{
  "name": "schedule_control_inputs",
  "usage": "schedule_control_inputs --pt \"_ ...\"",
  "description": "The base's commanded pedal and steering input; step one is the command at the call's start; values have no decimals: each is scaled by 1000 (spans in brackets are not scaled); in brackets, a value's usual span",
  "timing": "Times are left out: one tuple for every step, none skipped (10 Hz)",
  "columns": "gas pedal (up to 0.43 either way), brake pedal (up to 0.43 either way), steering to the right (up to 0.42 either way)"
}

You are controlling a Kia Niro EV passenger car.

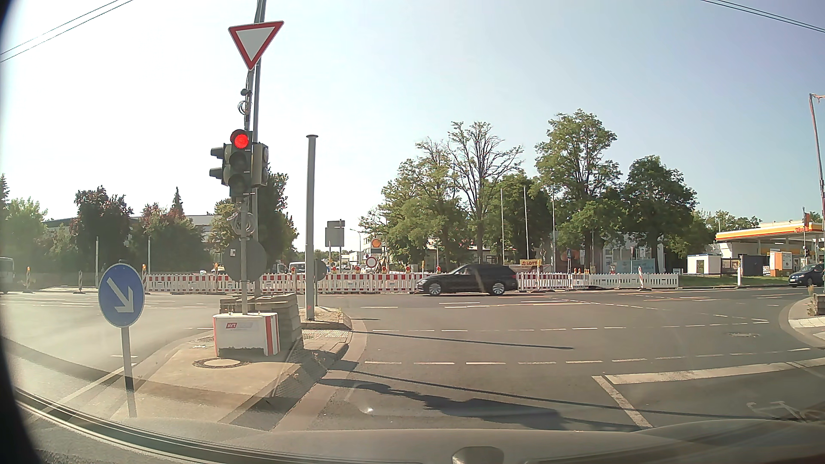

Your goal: Follow the waypoints while adhering to traffic rules and regulations

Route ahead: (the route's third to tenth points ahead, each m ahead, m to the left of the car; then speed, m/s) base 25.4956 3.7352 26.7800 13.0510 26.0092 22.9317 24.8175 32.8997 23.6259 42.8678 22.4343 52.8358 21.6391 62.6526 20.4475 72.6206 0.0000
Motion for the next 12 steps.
schedule_control_inputs --pt "0 384 5" --pt "0 384 6" --pt "0 384 5" --pt "0 384 5" --pt "0 384 6" --pt "0 384 6" --pt "0 384 6" --pt "0 384 5" --pt "0 384 6" --pt "0 384 6" --pt "0 384 6" --pt "0 384 6"
